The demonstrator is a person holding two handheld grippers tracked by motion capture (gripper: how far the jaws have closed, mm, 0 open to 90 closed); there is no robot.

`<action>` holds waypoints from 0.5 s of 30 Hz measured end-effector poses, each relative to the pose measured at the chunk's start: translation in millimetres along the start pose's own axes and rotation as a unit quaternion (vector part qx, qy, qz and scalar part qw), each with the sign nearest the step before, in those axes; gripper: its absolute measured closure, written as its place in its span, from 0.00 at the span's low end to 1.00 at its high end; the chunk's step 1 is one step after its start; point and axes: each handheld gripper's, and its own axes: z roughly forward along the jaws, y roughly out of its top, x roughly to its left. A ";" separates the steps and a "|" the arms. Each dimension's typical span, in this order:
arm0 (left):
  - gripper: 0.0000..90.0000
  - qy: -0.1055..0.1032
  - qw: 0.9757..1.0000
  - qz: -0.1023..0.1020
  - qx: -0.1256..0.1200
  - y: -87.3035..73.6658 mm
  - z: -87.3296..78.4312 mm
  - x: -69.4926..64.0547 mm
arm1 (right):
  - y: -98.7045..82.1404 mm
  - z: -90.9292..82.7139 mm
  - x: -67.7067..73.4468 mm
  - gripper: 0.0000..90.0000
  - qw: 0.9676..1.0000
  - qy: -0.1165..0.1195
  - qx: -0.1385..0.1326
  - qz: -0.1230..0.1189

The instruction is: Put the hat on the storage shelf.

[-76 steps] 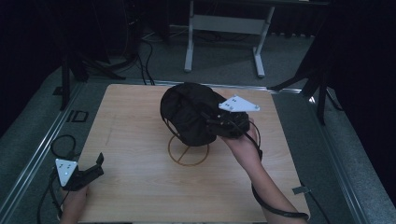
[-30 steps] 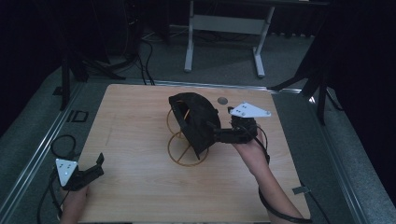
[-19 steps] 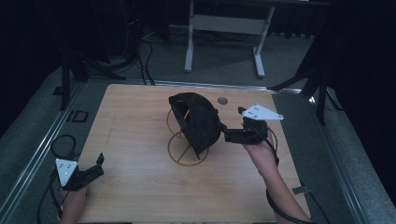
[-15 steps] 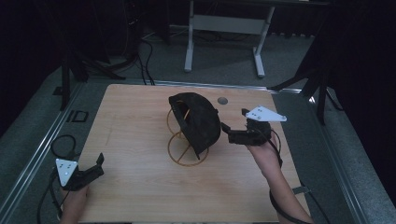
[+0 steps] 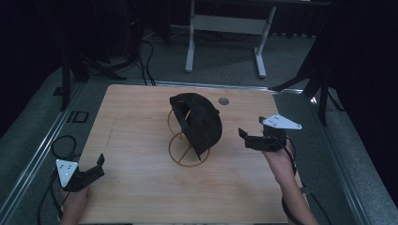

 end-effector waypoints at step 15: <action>0.02 0.001 1.000 0.001 0.000 0.1 -0.1 -0.3 | -62.5 -2.2 -37.9 0.11 0.999 -0.039 0.013 0.025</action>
